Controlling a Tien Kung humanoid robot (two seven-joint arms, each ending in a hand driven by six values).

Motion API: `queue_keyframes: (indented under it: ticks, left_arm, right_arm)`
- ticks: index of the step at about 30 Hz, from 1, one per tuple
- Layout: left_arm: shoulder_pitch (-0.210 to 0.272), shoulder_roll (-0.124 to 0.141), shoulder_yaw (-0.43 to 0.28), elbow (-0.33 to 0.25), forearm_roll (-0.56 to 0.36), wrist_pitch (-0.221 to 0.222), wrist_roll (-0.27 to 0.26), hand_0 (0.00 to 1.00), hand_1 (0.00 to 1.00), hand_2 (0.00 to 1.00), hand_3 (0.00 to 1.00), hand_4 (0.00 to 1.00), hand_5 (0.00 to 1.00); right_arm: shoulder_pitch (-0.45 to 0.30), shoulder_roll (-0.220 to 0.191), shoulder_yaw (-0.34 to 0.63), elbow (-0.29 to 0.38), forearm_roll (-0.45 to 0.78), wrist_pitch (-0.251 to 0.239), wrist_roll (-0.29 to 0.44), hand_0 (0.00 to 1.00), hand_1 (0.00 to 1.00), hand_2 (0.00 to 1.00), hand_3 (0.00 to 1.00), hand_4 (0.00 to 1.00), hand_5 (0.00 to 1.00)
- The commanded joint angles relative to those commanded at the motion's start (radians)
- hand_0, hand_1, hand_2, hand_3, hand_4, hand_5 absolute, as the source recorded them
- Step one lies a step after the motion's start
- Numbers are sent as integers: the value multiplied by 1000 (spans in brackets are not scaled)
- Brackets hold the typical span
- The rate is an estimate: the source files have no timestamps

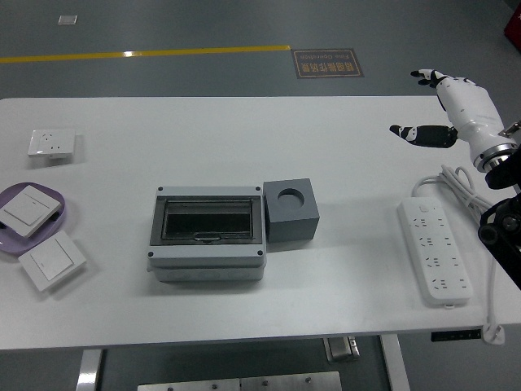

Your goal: Pick up the cylinder from the cube,place it in the box,flap close box

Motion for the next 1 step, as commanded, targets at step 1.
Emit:
queue_keyframes:
  ticks: [1]
  left_arm:
    - [0, 0, 0, 0, 0, 0, 0, 703, 710, 715, 756, 718, 208]
  right_arm:
    - [0, 0, 0, 0, 1, -2, 0, 998, 876, 856, 843, 998, 998]
